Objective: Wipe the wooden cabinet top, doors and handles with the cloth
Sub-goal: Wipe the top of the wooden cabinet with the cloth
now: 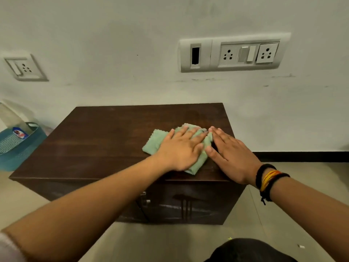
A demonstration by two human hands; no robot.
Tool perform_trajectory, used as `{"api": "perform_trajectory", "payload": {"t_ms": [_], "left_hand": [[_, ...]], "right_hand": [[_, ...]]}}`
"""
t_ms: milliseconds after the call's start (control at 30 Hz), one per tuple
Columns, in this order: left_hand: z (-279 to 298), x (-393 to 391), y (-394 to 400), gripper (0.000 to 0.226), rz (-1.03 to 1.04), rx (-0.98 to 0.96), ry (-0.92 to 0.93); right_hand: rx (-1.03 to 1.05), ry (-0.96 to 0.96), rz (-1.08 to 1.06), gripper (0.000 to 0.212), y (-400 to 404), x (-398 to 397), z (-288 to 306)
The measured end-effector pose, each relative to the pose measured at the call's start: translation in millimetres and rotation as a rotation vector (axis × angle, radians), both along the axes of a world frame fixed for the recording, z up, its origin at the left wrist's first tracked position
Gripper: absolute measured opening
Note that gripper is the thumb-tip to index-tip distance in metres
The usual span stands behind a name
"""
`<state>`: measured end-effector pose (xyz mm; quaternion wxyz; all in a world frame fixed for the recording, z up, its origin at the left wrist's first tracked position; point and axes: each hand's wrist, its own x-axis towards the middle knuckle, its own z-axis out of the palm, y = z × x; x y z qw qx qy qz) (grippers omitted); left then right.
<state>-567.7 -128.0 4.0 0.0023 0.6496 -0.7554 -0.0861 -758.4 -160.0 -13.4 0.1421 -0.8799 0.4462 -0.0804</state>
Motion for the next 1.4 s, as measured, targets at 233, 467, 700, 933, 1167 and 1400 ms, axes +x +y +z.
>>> {"api": "perform_trajectory", "payload": {"t_ms": [233,467,700,933,1167,1400], "left_hand": [[-8.6,-27.8,53.0,0.055,-0.137,-0.057,-0.001],[-11.6,-18.4,30.1,0.056,0.024,-0.045,-0.023],[-5.3,-44.0,-7.3,0.052,-0.281,-0.033,-0.024],[-11.0,-64.9,29.8,0.055,-0.213,-0.087,0.034],[-13.0,-59.4,-20.0,0.057,-0.006,-0.049,0.03],[-7.7,-89.8,-69.5,0.055,-0.161,-0.072,0.025]], "right_hand": [[0.122,-0.323,-0.053,0.104,-7.0,-4.1,-7.7],[0.256,-0.644,-0.122,0.093,-3.1,-11.8,-14.0],[0.467,-0.921,-0.233,0.11,-13.3,-20.1,-27.4],[0.604,-1.201,-0.262,0.11,-13.5,-15.8,-32.0],[0.703,-1.488,-0.329,0.094,-2.8,-16.3,-38.1],[0.666,-1.524,-0.296,0.125,-1.9,-16.6,-35.2]]}}
